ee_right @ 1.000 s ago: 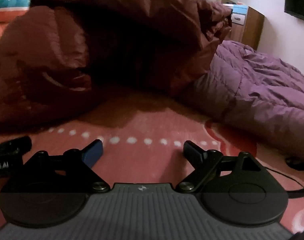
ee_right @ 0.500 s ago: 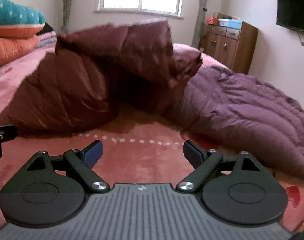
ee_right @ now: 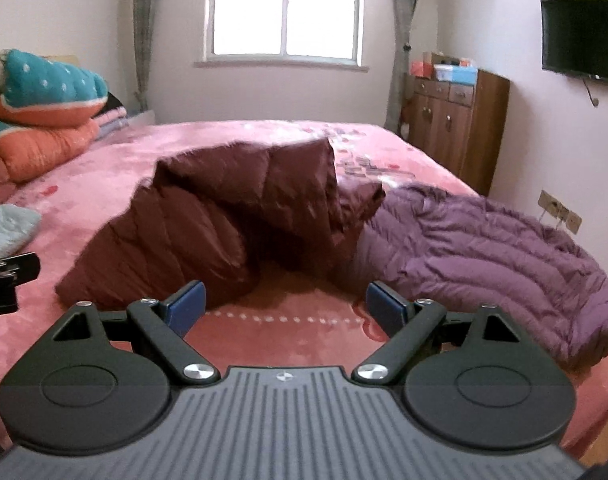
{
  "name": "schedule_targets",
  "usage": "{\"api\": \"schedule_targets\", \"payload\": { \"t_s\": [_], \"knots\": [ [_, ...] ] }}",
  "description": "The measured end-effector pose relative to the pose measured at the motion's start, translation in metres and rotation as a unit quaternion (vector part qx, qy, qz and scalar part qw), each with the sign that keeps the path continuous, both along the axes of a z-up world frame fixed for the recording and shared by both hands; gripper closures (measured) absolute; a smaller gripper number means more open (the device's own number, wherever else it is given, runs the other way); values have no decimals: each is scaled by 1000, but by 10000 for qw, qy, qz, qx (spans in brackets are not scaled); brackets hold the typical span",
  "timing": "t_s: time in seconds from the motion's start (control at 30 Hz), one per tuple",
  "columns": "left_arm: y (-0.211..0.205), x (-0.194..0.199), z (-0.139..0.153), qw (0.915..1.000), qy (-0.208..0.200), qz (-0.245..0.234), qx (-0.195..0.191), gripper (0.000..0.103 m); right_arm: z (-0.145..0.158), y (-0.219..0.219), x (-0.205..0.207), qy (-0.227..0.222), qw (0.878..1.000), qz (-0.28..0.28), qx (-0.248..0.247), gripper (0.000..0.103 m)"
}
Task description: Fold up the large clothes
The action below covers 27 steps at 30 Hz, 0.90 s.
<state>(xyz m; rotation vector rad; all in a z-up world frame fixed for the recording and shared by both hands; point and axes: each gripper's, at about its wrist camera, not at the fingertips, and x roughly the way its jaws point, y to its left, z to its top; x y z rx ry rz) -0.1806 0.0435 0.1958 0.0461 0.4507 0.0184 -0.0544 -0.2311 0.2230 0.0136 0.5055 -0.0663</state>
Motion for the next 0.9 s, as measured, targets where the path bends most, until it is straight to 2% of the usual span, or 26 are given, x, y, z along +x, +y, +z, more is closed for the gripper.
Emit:
{"api": "schedule_targets", "payload": {
  "t_s": [0.07, 0.2, 0.4, 0.9],
  "knots": [
    [-1, -6, 4, 10000, -83, 5, 23, 1, 5, 20, -6, -74, 10000, 18, -49, 0],
    [1, -15, 10, 9997, -226, 34, 26, 1, 20, 22, -17, -240, 9997, 87, -29, 0],
    [6, -25, 16, 9992, -380, 81, -19, 1, 22, 22, -16, -427, 9990, 115, 51, 0],
    [9, -39, 23, 9984, -555, 94, 11, 1, 10, 31, -20, -849, 9963, 97, 78, 0]
  ]
}}
